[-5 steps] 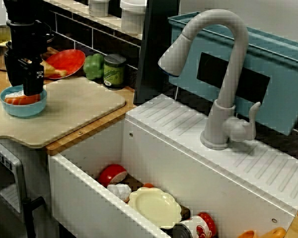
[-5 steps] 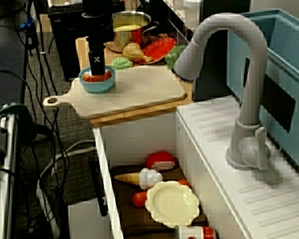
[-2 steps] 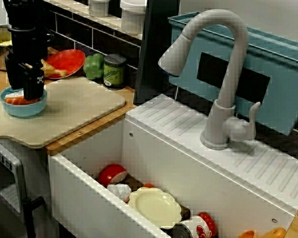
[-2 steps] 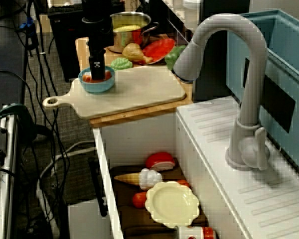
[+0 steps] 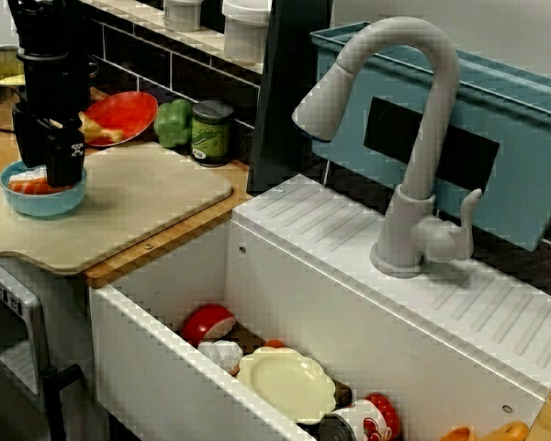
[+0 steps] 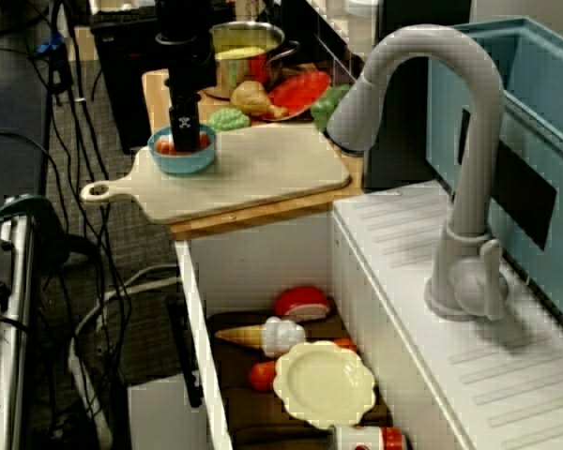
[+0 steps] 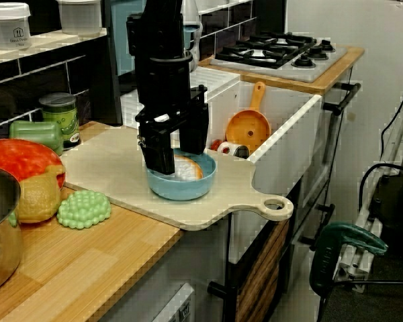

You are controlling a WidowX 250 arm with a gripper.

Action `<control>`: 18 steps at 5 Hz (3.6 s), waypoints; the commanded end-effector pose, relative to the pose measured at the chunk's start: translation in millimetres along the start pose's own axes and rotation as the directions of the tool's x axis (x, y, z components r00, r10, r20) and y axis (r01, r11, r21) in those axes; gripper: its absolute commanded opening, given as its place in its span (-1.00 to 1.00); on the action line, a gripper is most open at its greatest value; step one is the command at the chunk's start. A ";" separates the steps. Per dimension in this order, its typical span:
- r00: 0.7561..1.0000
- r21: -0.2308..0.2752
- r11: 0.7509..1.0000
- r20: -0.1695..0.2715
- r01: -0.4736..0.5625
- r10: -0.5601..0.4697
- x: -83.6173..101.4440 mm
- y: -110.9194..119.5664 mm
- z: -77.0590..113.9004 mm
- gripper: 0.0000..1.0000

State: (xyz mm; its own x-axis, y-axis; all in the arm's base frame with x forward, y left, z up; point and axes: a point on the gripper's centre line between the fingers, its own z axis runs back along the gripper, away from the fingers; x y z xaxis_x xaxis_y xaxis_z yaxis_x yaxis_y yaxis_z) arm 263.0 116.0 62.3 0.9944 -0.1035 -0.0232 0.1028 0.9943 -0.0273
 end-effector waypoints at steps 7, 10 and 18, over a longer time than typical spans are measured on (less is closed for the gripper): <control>1.000 0.013 1.000 -0.012 -0.002 0.002 12.1 -3.7 -9.4 -1.00; 1.000 -0.064 0.998 0.025 0.016 -0.014 14.5 4.9 34.5 -1.00; 0.975 -0.108 0.977 0.107 -0.182 0.193 78.4 25.4 24.1 -1.00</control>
State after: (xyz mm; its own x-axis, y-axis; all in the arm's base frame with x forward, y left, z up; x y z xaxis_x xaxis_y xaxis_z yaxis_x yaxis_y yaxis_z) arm 342.7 129.7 70.3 0.9953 0.0861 0.0433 -0.0791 0.9865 -0.1434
